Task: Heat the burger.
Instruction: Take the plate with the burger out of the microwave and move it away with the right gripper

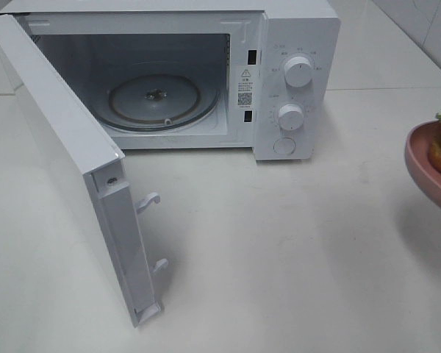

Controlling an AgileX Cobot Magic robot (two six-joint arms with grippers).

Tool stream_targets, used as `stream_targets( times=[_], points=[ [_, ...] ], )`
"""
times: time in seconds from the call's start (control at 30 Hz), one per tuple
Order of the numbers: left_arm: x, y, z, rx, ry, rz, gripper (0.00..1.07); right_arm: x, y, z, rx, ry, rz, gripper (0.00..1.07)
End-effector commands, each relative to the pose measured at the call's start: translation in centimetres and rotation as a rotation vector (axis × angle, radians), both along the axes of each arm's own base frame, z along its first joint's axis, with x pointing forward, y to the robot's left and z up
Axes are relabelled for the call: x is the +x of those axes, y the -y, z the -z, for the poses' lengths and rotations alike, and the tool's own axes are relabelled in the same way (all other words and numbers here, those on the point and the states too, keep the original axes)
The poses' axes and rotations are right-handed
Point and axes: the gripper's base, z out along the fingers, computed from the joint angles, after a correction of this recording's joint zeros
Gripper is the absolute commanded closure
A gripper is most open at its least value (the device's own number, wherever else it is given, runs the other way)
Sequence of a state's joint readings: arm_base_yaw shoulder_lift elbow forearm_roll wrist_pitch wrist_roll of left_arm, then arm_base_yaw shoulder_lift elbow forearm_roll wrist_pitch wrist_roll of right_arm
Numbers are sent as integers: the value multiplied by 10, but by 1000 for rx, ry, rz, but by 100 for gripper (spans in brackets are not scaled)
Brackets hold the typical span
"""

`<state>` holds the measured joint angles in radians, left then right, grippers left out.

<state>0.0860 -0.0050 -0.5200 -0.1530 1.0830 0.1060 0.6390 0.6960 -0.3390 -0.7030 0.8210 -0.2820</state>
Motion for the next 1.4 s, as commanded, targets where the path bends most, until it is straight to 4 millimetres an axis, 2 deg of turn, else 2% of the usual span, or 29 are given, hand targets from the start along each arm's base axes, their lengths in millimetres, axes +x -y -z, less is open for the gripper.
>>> stream_targets(
  times=[0.03, 0.2, 0.43, 0.7, 0.77, 0.87, 0.93, 1.0, 1.03, 1.13, 1.2, 1.27, 1.37, 1.4],
  points=[
    [-2, 0, 0, -7, 24, -6, 7, 6, 5, -7, 4, 90, 117, 107],
    [-2, 0, 0, -7, 24, -6, 7, 11, 7, -3, -21, 81, 225, 107],
    [-2, 0, 0, -7, 24, -6, 7, 21, 2, 0, 33, 99, 358, 106],
    [-2, 0, 0, -7, 24, -6, 7, 42, -9, 1, 72, 130, 586, 105],
    [-2, 0, 0, -7, 24, -6, 7, 57, -18, 5, 65, 144, 700, 105],
    [-2, 0, 0, -7, 24, -6, 7, 61, -20, 5, 73, 153, 730, 105],
    [-2, 0, 0, -7, 24, -6, 7, 76, -31, 15, 61, 159, 820, 104],
    [-2, 0, 0, -7, 24, -6, 7, 79, -33, 19, 49, 154, 833, 104],
    [-2, 0, 0, -7, 24, -6, 7, 85, -37, 28, 28, 148, 860, 103],
    [-2, 0, 0, -7, 24, -6, 7, 87, -39, 31, 23, 147, 872, 103],
    [-2, 0, 0, -7, 24, -6, 7, 93, -42, 39, 6, 141, 893, 103],
    [-2, 0, 0, -7, 24, -6, 7, 101, -50, 55, 8, 131, 928, 102],
    [-2, 0, 0, -7, 24, -6, 7, 103, -51, 60, 6, 129, 937, 102],
    [-2, 0, 0, -7, 24, -6, 7, 105, -53, 70, 0, 122, 953, 102]
  ],
)
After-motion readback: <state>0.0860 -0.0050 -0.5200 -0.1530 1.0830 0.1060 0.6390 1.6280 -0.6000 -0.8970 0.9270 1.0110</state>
